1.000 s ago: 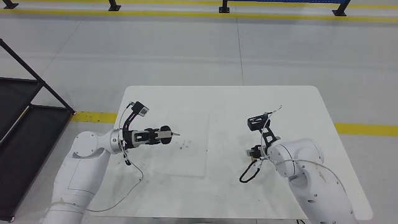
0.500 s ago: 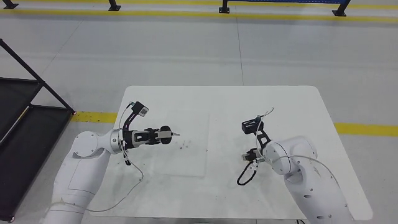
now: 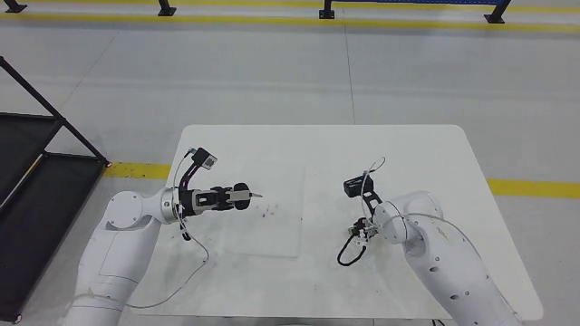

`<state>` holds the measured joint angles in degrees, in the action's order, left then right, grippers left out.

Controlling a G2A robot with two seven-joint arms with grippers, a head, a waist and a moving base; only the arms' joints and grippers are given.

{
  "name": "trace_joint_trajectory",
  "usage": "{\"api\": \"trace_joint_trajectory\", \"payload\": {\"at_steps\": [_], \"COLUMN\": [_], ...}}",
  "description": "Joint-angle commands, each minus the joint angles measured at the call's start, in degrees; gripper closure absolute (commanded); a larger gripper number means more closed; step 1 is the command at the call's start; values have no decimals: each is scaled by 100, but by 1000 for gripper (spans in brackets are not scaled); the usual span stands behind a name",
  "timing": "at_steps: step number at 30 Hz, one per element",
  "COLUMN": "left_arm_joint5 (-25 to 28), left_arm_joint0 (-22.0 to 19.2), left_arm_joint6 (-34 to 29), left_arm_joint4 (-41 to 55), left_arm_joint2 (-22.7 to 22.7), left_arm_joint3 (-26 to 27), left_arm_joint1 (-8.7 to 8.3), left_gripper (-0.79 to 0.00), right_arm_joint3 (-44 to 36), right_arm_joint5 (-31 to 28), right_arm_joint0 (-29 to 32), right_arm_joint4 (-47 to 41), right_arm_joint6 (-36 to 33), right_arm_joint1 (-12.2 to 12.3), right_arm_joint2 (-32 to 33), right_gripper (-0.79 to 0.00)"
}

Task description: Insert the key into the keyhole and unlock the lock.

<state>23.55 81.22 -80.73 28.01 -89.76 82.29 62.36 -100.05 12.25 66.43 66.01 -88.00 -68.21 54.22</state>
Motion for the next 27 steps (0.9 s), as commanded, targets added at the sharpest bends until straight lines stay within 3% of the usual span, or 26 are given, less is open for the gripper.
{"api": "trace_joint_trajectory", "payload": {"at_steps": [1, 18, 21, 23, 27], "left_arm_joint5": [0, 0, 0, 0, 0], "left_arm_joint0": [0, 0, 0, 0, 0], "left_arm_joint6": [0, 0, 0, 0, 0], "left_arm_joint4": [0, 0, 0, 0, 0], "left_arm_joint2": [0, 0, 0, 0, 0], "left_arm_joint3": [0, 0, 0, 0, 0], "left_arm_joint1": [0, 0, 0, 0, 0], "left_gripper": [0, 0, 0, 0, 0], "right_arm_joint3": [19, 247, 298, 340, 433], "right_arm_joint5": [36, 251, 276, 293, 344], "right_arm_joint0": [-30, -405, -492, -546, -640], "right_arm_joint4": [-20, -474, -562, -626, -790], "right_arm_joint6": [0, 0, 0, 0, 0], "right_arm_joint1": [30, 246, 265, 276, 298], "right_arm_joint2": [-54, -527, -625, -683, -751], "right_gripper": [-391, -175, -95, 0, 0]}}
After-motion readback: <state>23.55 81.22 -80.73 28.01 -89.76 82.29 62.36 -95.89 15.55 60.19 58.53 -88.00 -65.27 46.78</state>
